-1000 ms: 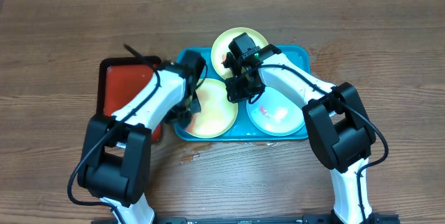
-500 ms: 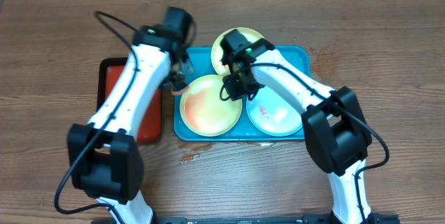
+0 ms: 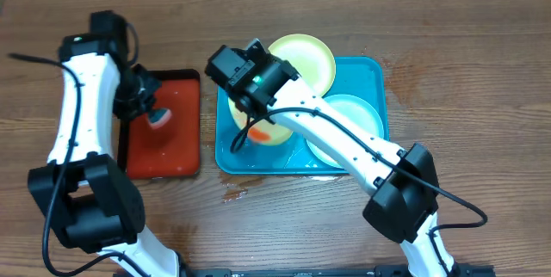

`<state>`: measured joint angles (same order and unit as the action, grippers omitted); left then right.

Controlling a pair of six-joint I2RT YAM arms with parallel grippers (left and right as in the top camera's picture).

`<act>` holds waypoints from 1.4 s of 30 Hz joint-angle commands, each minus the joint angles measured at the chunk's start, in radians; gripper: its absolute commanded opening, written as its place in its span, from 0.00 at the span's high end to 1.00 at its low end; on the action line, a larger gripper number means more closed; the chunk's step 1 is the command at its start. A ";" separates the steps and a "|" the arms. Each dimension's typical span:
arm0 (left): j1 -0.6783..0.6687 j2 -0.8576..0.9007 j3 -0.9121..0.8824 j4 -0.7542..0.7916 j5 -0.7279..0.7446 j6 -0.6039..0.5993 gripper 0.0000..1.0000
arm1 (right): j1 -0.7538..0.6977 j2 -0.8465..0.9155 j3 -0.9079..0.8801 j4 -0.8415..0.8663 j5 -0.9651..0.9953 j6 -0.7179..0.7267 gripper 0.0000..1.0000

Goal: Clean dirty plates on tray and stack at the side
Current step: 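Lift the top yellow plate with the right gripper and move it right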

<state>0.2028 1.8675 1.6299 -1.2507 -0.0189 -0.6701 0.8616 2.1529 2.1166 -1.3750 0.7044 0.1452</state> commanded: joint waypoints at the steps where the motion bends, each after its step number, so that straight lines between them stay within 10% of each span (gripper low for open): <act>1: 0.028 -0.004 0.020 -0.002 0.025 0.019 0.96 | 0.042 -0.045 0.072 -0.001 0.236 0.001 0.96; 21: 0.025 -0.004 0.020 0.002 0.064 0.019 0.96 | 0.153 -0.045 0.091 0.007 0.652 -0.097 0.96; 28: 0.025 -0.004 0.020 -0.001 0.064 0.020 0.96 | 0.058 -0.045 0.076 0.019 0.127 -0.093 0.96; 42: 0.025 -0.004 0.020 -0.002 0.084 0.020 0.96 | -0.667 -0.014 0.043 -0.022 -0.991 -0.093 0.96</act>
<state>0.2352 1.8675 1.6299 -1.2530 0.0494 -0.6701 0.3050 2.1498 2.1635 -1.3823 -0.0086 0.0486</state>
